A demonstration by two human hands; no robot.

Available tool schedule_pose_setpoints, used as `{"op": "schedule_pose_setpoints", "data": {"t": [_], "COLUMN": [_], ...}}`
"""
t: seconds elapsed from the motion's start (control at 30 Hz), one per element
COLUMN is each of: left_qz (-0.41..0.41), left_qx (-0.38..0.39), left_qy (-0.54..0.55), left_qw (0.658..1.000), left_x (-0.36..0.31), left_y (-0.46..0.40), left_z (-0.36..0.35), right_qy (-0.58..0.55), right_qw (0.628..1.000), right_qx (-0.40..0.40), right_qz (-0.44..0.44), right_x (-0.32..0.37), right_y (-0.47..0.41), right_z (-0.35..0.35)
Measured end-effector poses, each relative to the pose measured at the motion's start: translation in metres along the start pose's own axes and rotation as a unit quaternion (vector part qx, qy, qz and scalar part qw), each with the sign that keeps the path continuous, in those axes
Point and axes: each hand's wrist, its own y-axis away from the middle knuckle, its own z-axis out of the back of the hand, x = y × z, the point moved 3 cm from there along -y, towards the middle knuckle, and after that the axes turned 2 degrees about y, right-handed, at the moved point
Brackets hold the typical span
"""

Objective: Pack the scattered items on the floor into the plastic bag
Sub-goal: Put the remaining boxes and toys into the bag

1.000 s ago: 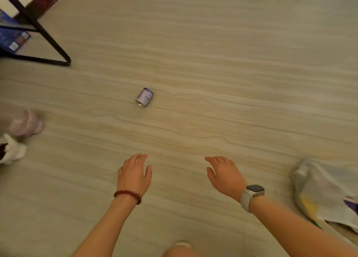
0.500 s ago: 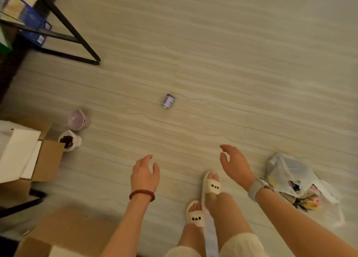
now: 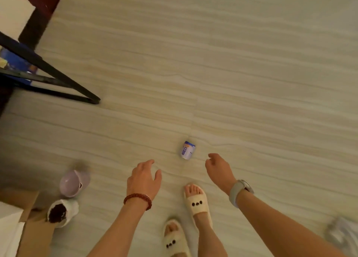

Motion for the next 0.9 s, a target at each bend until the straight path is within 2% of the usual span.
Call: {"op": "schedule_pose_setpoints", "data": {"t": [0.13,0.3,0.43,0.53,0.7,0.9], "left_qz": [0.002,-0.01,-0.051,-0.071,-0.156,-0.313], "left_qx": [0.017,0.029,0.045,0.061,0.072,0.082], "left_qy": [-0.039,-0.059,-0.086,-0.106,-0.127,-0.126], "left_qw": [0.999,0.998,0.994,0.99,0.977,0.938], "left_x": [0.049,0.105,0.133,0.134,0.07,-0.064], "left_y": [-0.101,-0.208,-0.262,-0.277,-0.249,-0.157], "left_z": [-0.043,-0.111,-0.157,-0.17,-0.145,-0.079], "right_qy": [-0.038,-0.125,-0.167,-0.245,-0.35,-0.424], "right_qw": [0.995,0.974,0.954,0.934,0.904,0.869], "right_qx": [0.015,-0.051,-0.126,-0.143,-0.132,-0.198], "right_qz": [-0.087,-0.183,-0.217,-0.219,-0.207,-0.161], "right_x": [-0.01,-0.053,-0.08,-0.089,-0.083,-0.07], "right_y": [-0.108,-0.227,-0.288,-0.303,-0.252,-0.118], "right_z": [-0.078,-0.169,-0.222,-0.239,-0.203,-0.08]}}
